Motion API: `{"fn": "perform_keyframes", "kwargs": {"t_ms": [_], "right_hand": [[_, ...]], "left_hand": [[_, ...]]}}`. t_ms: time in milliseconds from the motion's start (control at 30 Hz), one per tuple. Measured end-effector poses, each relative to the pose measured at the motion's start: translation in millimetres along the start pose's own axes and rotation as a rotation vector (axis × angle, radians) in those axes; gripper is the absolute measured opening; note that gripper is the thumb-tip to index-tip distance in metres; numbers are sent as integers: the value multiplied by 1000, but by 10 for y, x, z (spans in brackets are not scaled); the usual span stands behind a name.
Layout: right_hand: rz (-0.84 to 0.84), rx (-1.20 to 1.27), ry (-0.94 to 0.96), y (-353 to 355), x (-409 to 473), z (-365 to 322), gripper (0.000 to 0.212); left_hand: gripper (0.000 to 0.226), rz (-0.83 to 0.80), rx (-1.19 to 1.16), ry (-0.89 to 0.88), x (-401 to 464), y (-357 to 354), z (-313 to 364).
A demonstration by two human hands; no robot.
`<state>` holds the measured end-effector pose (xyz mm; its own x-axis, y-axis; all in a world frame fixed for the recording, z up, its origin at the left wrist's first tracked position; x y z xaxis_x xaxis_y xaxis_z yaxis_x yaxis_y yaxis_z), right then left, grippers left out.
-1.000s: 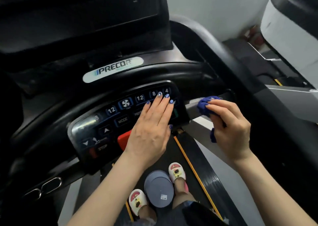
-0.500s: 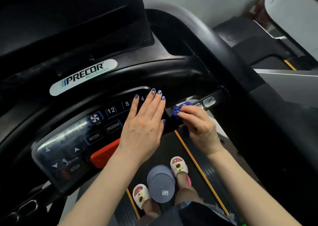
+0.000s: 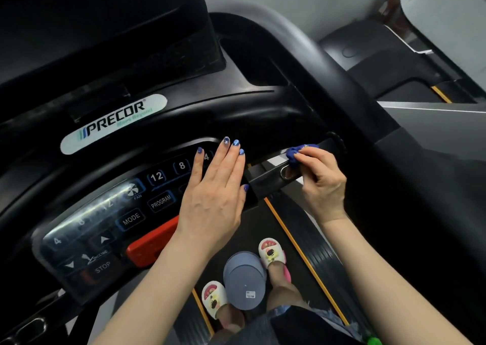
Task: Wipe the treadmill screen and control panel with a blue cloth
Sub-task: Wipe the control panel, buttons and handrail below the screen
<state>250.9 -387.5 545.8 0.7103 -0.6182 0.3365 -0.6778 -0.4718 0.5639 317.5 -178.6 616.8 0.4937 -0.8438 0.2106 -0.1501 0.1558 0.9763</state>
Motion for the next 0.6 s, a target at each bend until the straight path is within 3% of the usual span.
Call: {"fn": "perform_keyframes", "kwargs": {"t_ms": [133, 267, 367, 600], "right_hand": [[-74, 11, 79, 35, -16, 11, 23], [15, -51, -29, 171, 72, 140, 24], [17, -74, -3, 241, 208, 66, 23], [321, -129, 129, 546, 1033, -176, 16]], "left_hand": [[55, -6, -5, 1, 33, -2, 32], [55, -15, -6, -3, 70, 25, 24], [56, -7, -14, -3, 131, 44, 26], [59, 42, -73, 17, 594, 80, 74]]}}
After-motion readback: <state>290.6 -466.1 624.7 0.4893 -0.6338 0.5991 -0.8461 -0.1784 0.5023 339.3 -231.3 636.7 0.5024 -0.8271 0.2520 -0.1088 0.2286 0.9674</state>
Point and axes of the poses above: each hand's wrist, its own x-axis towards the middle knuckle, its own y-axis out of the back of the hand, z = x × y, the point moved 2 cm from there along x, towards the middle knuckle, and after that the axes turned 11 degrees about -y, right-handed, at the moved point
